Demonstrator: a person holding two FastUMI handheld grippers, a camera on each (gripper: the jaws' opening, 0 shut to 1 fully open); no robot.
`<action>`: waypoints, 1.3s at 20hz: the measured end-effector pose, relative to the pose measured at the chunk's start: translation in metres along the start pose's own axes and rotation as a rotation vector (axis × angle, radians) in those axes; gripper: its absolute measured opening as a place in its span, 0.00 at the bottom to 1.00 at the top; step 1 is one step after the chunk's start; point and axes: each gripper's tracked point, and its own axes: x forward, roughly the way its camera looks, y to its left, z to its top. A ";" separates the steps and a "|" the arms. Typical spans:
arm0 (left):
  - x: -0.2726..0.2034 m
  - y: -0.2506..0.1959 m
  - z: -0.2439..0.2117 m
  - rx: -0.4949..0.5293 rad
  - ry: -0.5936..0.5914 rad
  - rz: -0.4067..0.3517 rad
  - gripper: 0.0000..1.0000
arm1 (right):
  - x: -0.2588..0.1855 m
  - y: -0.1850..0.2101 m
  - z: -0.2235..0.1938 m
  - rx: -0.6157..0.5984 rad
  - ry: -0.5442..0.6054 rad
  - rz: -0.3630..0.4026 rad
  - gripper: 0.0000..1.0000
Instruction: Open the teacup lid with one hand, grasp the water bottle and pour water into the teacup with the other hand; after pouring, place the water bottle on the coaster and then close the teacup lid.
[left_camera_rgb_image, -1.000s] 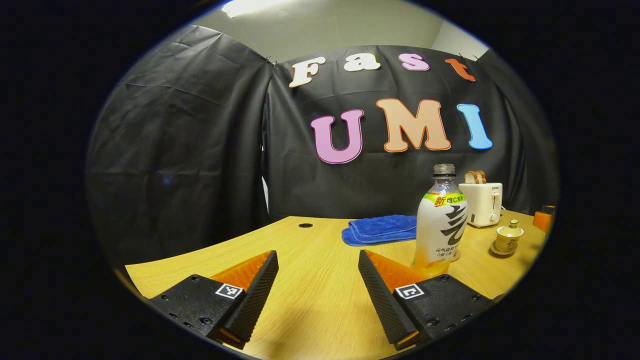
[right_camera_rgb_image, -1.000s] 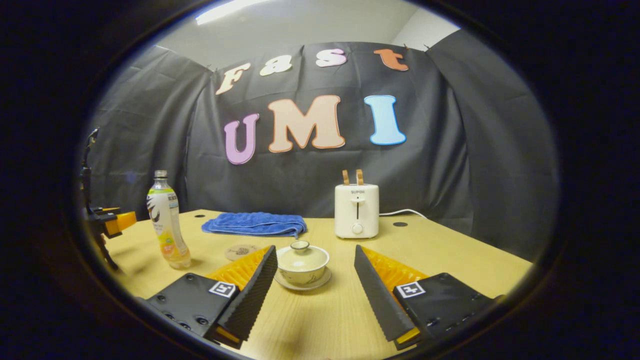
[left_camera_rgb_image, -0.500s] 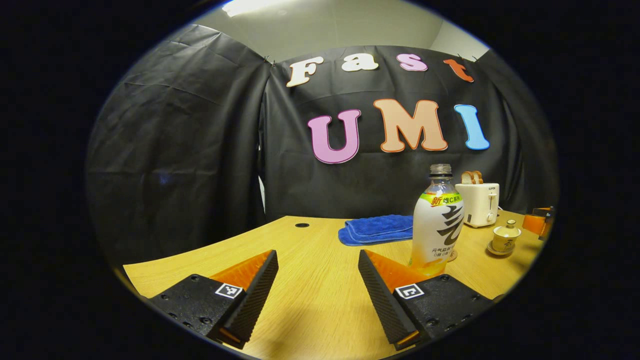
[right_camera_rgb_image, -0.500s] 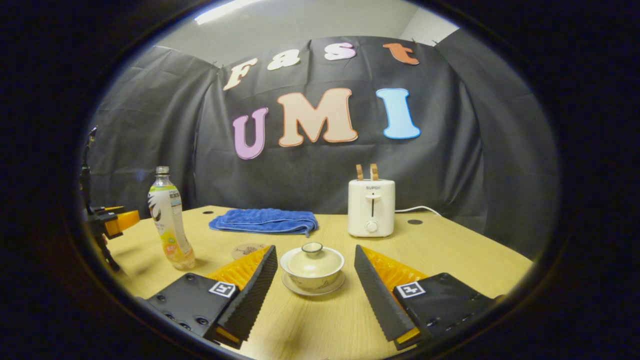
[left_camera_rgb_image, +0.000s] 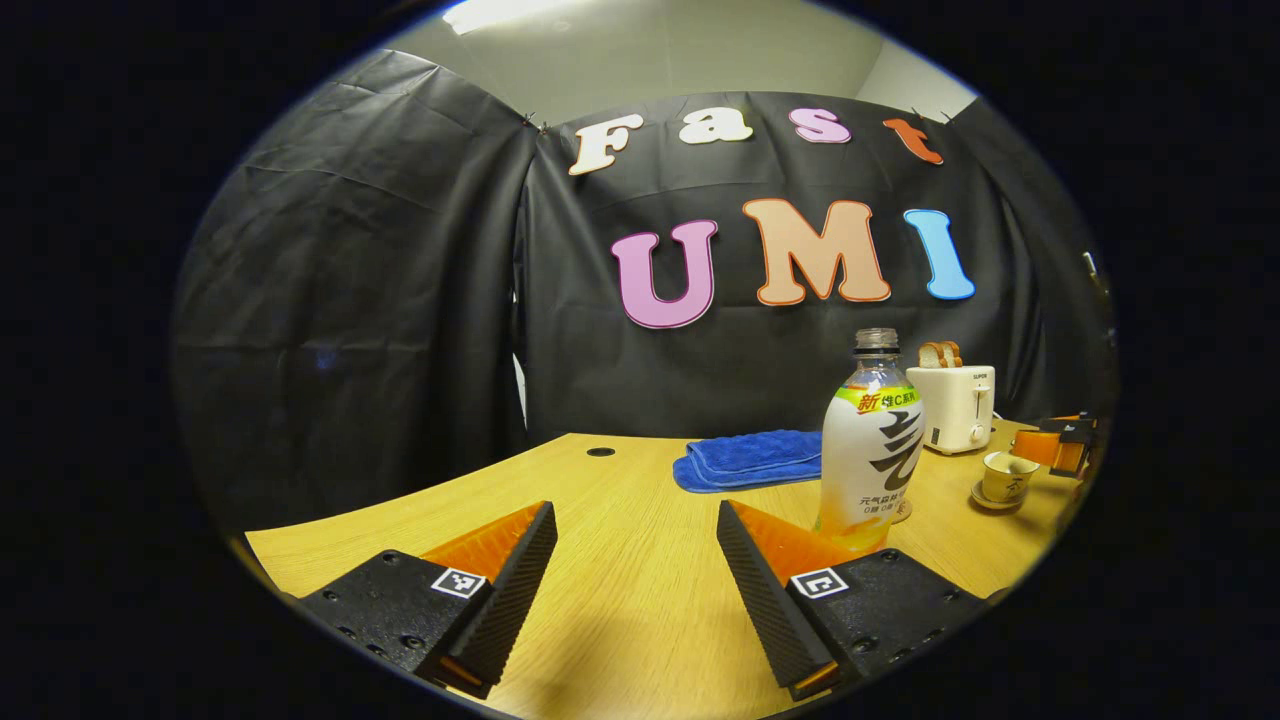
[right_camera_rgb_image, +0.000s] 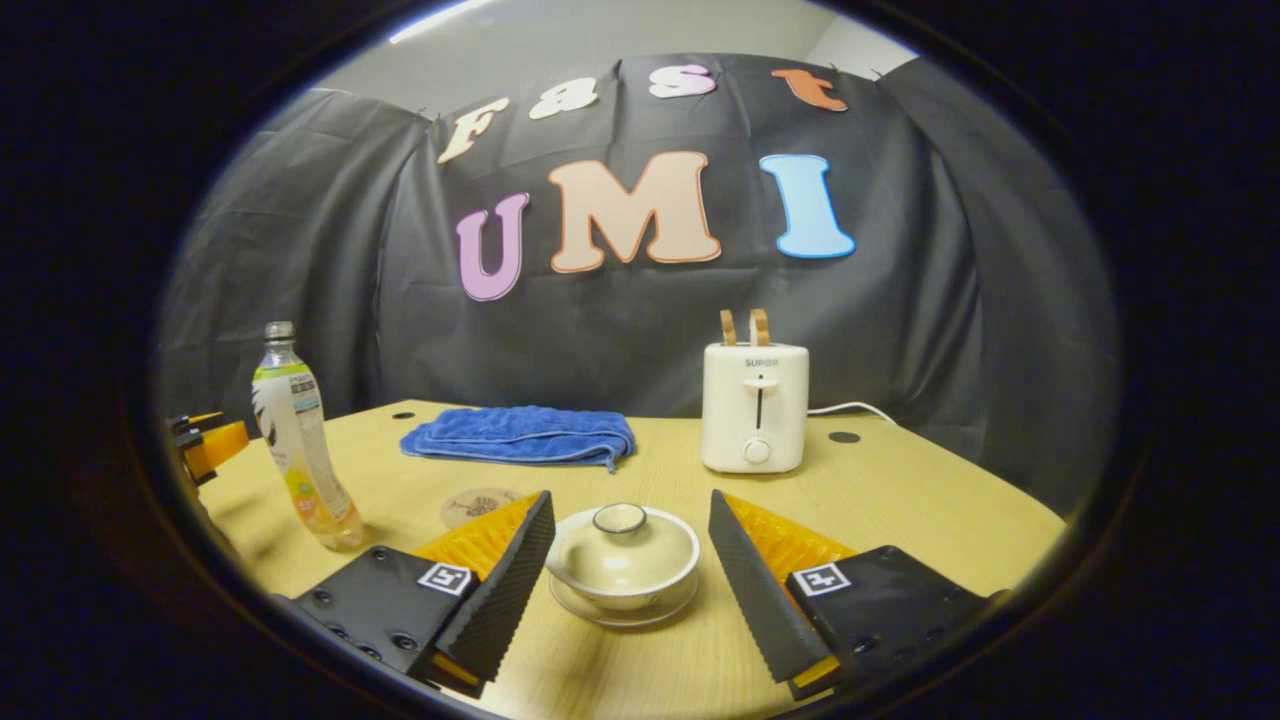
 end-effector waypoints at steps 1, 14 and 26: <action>0.000 0.001 -0.001 -0.001 0.001 0.000 0.94 | 0.005 0.002 -0.002 -0.003 0.013 0.005 0.95; -0.001 0.001 0.000 -0.001 0.002 0.001 0.94 | 0.029 0.012 -0.007 -0.063 0.061 0.033 0.50; 0.000 0.000 0.000 -0.001 0.002 0.001 0.94 | 0.014 0.008 0.008 -0.032 -0.050 0.045 0.31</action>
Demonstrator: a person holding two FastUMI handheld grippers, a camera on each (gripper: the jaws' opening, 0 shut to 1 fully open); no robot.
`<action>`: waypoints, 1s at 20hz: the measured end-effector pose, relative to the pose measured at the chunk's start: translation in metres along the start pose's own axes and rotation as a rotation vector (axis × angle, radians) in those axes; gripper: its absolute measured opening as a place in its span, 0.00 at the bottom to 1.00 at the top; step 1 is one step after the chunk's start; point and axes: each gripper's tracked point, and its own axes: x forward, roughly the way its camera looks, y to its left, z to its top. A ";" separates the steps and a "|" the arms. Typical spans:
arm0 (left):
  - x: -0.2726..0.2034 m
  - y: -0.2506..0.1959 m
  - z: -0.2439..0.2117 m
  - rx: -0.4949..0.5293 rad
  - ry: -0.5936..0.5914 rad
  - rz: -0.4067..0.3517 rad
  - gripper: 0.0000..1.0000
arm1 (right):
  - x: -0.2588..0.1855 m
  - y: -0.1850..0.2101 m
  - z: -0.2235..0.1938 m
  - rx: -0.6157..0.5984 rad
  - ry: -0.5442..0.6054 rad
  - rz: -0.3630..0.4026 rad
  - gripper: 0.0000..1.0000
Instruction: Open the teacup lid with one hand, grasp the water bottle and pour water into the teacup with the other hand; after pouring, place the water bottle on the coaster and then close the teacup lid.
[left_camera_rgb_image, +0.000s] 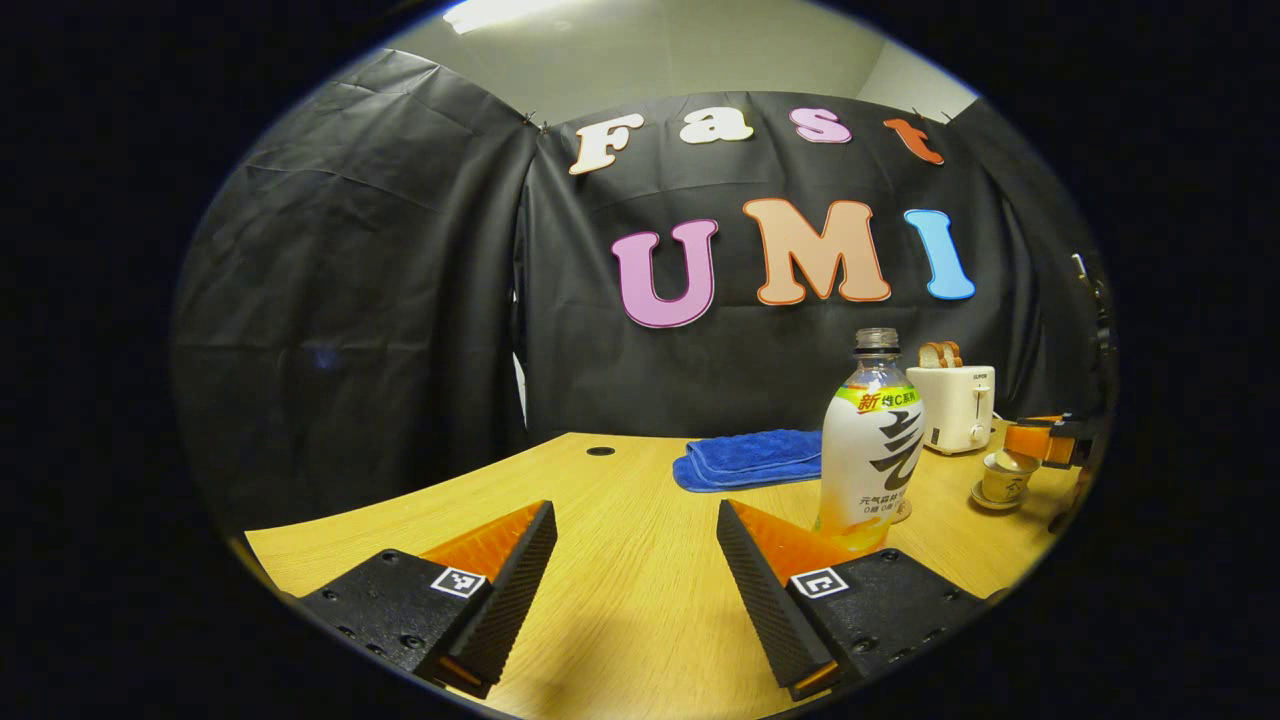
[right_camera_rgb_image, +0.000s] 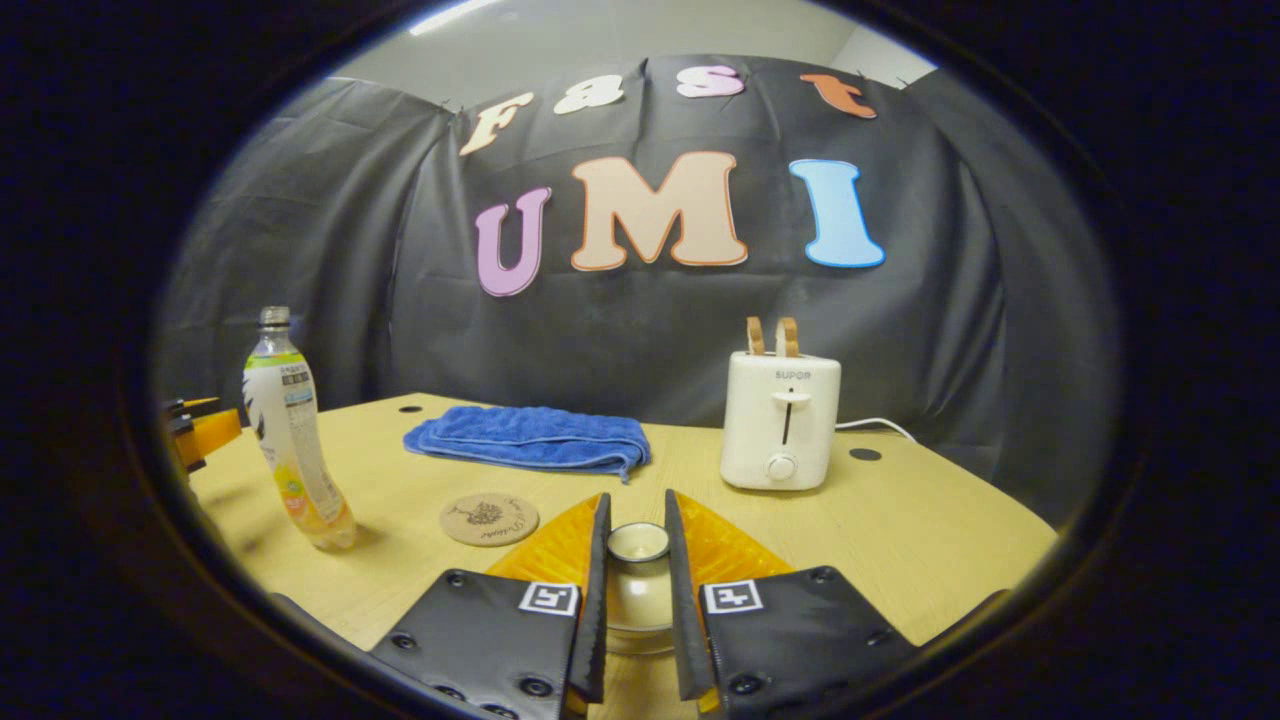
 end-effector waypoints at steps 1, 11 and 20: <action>0.000 0.000 0.000 0.000 0.000 -0.001 0.94 | -0.003 -0.001 0.000 0.014 -0.005 0.003 0.31; 0.000 -0.024 0.000 -0.002 -0.001 -0.123 0.94 | -0.044 -0.020 0.007 0.034 -0.057 -0.013 0.31; -0.009 -0.089 0.001 -0.013 -0.001 -0.462 0.94 | -0.068 -0.036 0.008 0.034 -0.063 -0.041 0.31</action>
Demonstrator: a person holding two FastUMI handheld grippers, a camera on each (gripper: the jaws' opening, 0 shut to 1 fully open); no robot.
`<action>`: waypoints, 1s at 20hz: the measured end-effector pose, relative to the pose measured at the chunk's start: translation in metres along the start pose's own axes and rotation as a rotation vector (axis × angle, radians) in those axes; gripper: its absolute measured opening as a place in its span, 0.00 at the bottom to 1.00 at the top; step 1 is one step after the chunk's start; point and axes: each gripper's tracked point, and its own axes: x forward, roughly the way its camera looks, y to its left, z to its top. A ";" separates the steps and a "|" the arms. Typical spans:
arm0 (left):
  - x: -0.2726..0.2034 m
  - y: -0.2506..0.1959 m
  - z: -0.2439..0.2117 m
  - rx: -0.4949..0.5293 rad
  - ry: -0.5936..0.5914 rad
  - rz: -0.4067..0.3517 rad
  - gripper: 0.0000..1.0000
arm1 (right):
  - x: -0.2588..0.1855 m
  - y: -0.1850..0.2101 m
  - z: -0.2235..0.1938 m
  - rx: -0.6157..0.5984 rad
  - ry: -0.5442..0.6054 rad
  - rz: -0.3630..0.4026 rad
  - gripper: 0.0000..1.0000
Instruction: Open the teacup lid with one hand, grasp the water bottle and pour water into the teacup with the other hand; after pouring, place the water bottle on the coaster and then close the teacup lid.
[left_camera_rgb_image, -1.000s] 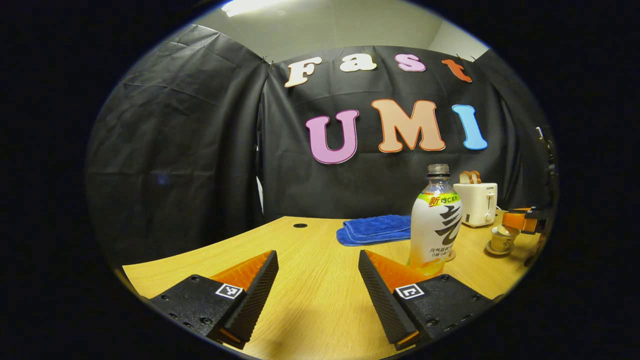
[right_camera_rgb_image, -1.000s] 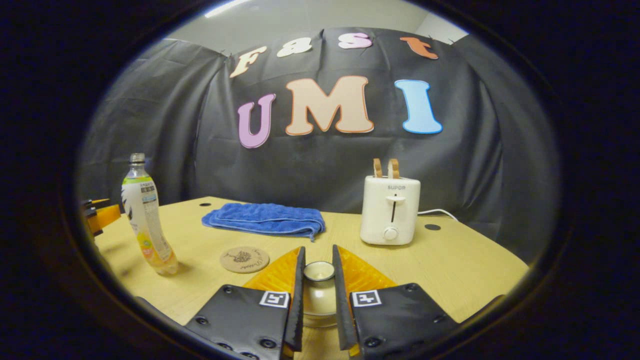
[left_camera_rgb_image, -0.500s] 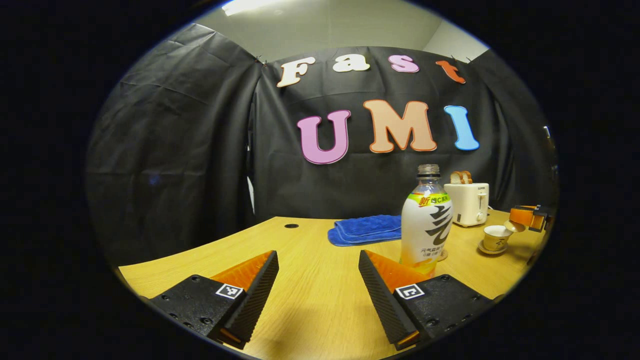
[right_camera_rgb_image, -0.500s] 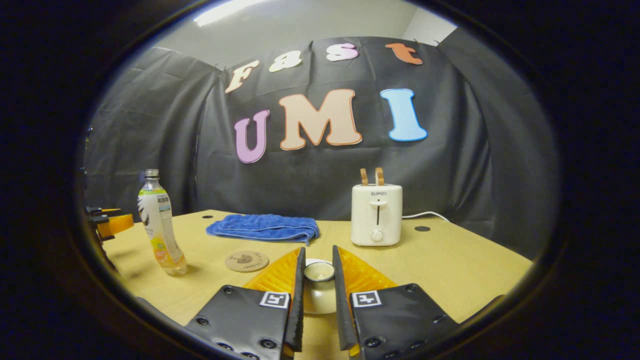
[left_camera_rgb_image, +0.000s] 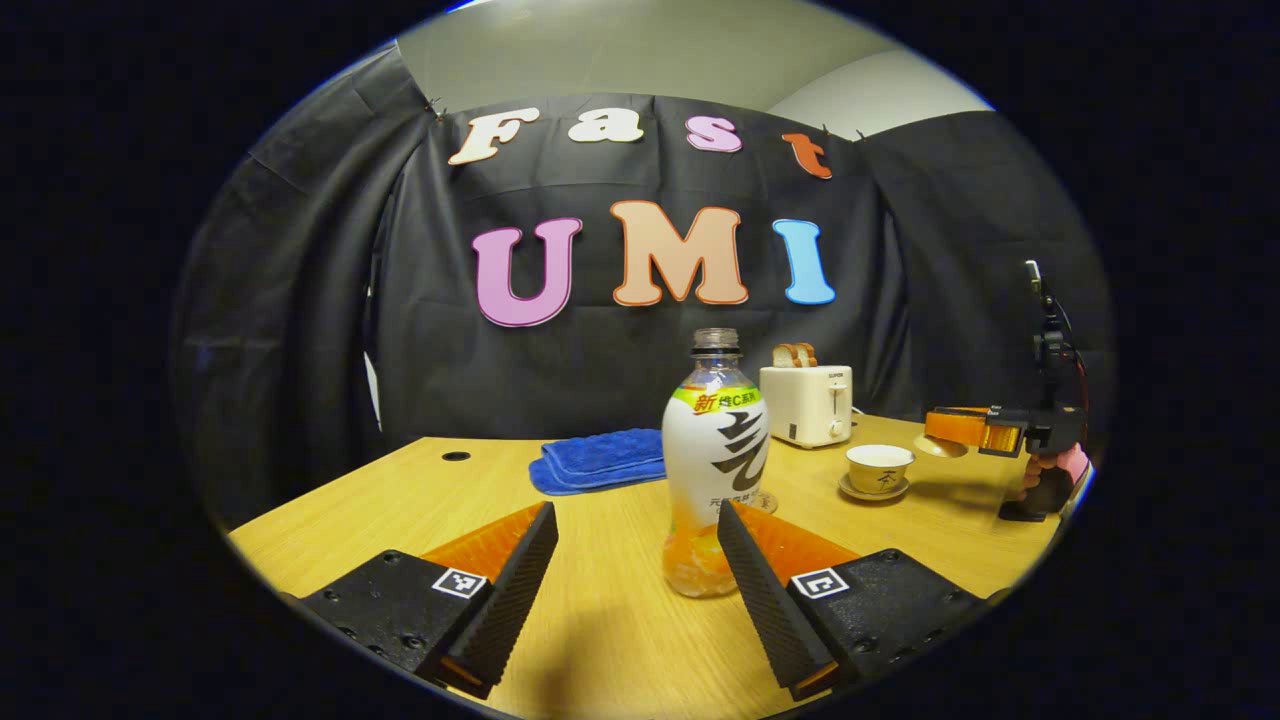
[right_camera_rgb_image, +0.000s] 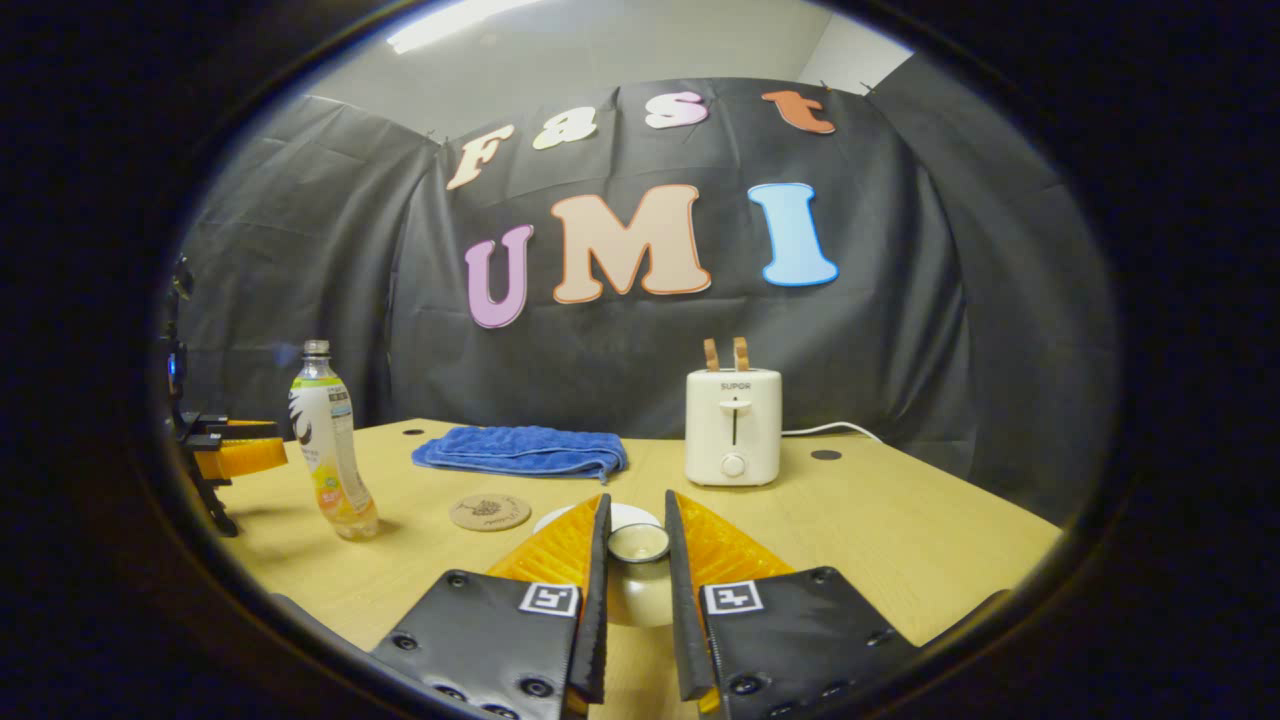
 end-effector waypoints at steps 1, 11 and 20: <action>0.003 -0.005 -0.001 -0.002 0.004 -0.014 0.94 | -0.002 -0.001 0.000 0.000 0.000 0.001 0.31; 0.050 -0.039 -0.016 -0.007 0.095 -0.058 0.94 | -0.012 -0.010 0.002 -0.001 0.000 -0.009 0.31; 0.073 -0.044 -0.030 0.022 0.179 -0.036 0.70 | -0.012 -0.009 0.001 -0.001 0.002 0.001 0.31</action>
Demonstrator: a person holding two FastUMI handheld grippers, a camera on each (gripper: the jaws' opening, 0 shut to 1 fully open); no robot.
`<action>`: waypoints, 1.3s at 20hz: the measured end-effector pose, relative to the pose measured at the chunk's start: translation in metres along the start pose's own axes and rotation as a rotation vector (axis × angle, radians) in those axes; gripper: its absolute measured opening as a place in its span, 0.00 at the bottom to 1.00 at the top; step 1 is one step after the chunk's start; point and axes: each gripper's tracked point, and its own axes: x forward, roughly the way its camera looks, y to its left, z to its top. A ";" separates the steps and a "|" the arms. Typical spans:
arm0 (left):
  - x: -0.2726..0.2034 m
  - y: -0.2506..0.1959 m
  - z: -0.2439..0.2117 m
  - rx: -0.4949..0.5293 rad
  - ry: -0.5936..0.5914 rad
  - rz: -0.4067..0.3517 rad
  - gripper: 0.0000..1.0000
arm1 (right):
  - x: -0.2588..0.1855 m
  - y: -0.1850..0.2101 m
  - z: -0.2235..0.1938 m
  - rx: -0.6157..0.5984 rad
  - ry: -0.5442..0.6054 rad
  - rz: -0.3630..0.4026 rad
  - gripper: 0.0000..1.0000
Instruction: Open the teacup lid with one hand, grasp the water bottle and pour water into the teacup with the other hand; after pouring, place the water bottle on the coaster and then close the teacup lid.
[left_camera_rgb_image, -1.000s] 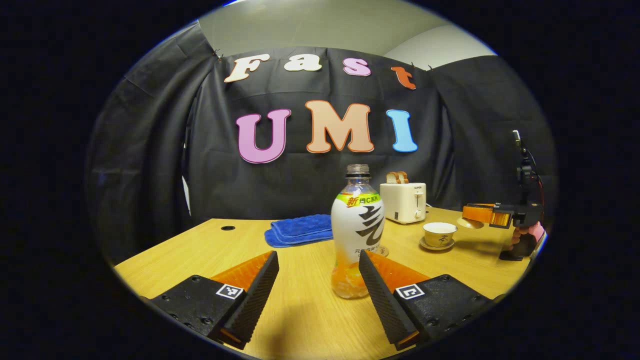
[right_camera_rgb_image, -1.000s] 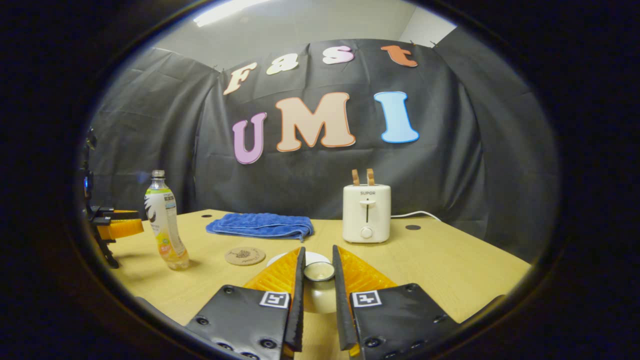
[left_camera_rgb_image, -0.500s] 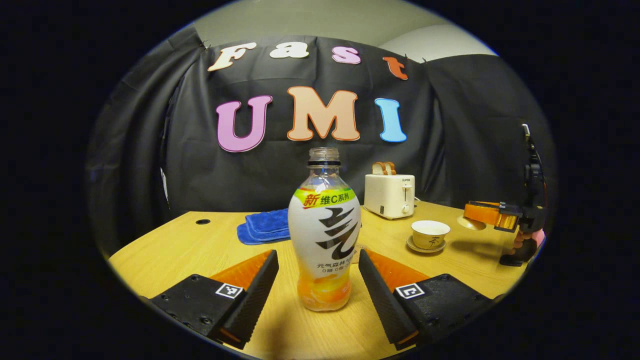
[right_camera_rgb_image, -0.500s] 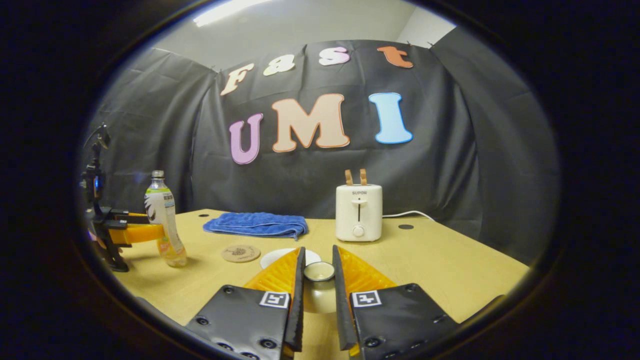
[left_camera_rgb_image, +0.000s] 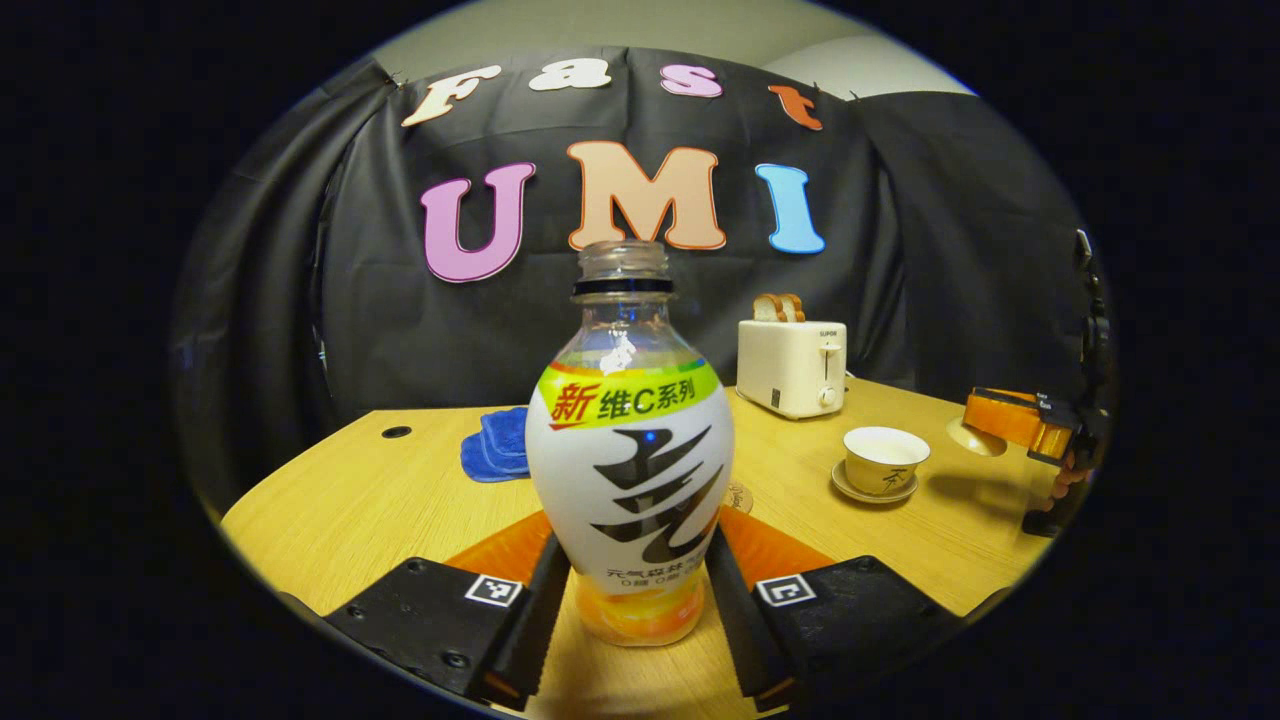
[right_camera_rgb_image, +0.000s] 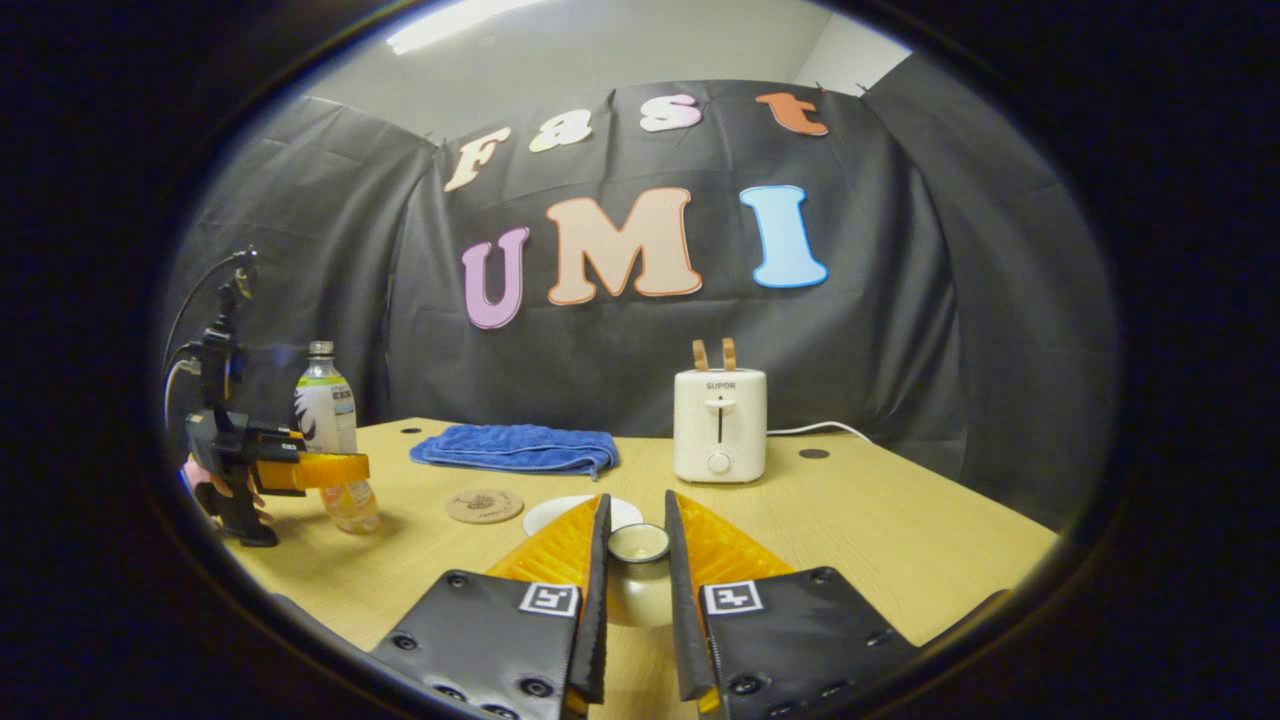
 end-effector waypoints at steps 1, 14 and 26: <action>-0.001 -0.001 0.000 0.005 0.007 0.001 0.66 | 0.000 0.000 0.001 0.000 -0.001 0.000 0.31; 0.024 0.000 0.029 0.700 0.096 0.130 0.49 | -0.002 -0.036 0.002 0.000 -0.003 -0.076 0.30; 0.066 -0.026 0.031 1.269 0.220 0.007 0.49 | -0.004 -0.065 0.003 -0.002 -0.002 -0.144 0.31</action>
